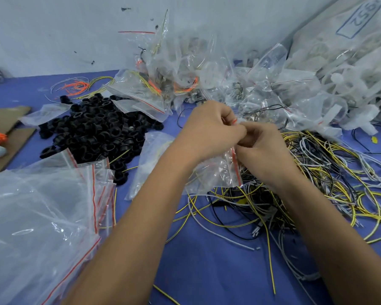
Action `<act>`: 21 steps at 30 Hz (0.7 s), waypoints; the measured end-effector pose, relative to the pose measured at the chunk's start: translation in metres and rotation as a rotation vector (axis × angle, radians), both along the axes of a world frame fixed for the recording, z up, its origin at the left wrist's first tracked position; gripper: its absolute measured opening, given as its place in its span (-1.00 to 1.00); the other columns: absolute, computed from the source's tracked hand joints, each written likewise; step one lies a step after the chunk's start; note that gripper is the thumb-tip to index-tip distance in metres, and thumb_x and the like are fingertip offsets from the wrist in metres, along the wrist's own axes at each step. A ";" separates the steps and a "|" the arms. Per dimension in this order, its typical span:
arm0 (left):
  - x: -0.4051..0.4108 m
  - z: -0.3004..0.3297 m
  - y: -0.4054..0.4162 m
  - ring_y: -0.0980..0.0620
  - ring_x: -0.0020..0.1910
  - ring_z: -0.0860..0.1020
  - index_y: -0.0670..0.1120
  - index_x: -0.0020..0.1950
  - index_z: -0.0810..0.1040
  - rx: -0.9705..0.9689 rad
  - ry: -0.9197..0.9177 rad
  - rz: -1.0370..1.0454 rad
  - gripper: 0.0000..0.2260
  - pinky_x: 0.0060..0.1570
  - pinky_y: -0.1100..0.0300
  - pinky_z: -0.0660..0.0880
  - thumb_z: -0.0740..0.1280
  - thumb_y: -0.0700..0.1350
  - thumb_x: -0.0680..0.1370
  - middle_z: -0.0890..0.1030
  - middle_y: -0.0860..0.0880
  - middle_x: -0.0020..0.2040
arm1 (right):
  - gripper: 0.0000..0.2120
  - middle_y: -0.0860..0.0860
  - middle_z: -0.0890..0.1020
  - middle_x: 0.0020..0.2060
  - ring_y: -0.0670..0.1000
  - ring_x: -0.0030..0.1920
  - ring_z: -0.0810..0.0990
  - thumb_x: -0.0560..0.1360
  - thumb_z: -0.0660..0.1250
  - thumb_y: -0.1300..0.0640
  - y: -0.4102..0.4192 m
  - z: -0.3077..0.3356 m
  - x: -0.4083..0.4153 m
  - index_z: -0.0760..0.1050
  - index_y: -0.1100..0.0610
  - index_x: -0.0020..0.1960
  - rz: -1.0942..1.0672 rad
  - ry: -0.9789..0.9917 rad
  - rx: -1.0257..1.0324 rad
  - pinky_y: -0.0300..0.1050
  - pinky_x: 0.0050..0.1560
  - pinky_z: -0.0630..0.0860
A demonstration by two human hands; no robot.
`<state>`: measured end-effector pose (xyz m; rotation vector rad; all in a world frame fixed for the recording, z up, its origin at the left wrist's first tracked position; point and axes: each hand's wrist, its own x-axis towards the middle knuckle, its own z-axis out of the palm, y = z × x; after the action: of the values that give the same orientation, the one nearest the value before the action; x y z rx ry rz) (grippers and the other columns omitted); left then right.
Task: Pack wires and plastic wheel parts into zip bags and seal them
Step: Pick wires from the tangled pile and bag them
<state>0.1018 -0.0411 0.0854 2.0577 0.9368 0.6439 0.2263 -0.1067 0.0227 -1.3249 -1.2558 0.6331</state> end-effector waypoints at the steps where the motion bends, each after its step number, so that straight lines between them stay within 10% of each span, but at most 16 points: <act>1: -0.001 0.001 0.000 0.08 -0.43 0.37 -0.21 -0.19 0.61 -0.012 -0.006 -0.013 -0.90 -0.42 0.26 0.30 0.41 -0.19 0.48 0.53 -0.05 -0.38 | -0.82 0.13 0.70 -0.32 -0.05 -0.32 0.60 0.33 0.28 0.36 0.001 -0.001 0.000 0.61 0.20 -0.16 0.053 -0.024 -0.037 -0.12 -0.34 0.52; 6: -0.004 0.003 0.001 0.00 -0.40 0.33 -0.39 -0.10 0.54 -0.095 -0.043 -0.064 -0.82 -0.42 0.22 0.25 0.39 -0.24 0.50 0.50 -0.21 -0.30 | -0.89 0.28 0.66 -0.14 0.34 -0.11 0.63 0.46 0.46 0.31 0.003 -0.007 -0.005 0.59 0.29 -0.03 0.301 -0.297 -0.117 0.35 -0.11 0.57; 13: -0.005 -0.005 0.008 0.05 -0.51 0.39 -0.18 -0.28 0.51 -0.174 -0.191 0.023 -0.81 -0.46 0.28 0.32 0.39 -0.26 0.53 0.51 -0.14 -0.37 | -0.85 0.08 0.63 -0.40 0.06 -0.38 0.52 0.48 0.49 0.23 0.000 -0.002 -0.002 0.62 0.13 -0.26 0.022 -0.448 0.030 0.08 -0.33 0.53; 21: -0.005 -0.008 0.017 0.05 -0.38 0.56 -0.20 -0.15 0.59 -0.444 -0.448 0.040 -0.67 -0.35 0.22 0.55 0.34 0.03 0.66 0.59 -0.06 -0.32 | -0.90 -0.10 0.70 -0.22 -0.10 -0.26 0.63 0.53 0.42 0.13 -0.002 0.002 0.040 0.69 0.05 0.01 -0.618 -0.604 0.158 -0.09 -0.11 0.60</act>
<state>0.0969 -0.0238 0.0771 1.4276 0.7729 0.7951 0.2663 -0.1092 0.0242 -1.7207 -1.2238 -0.3208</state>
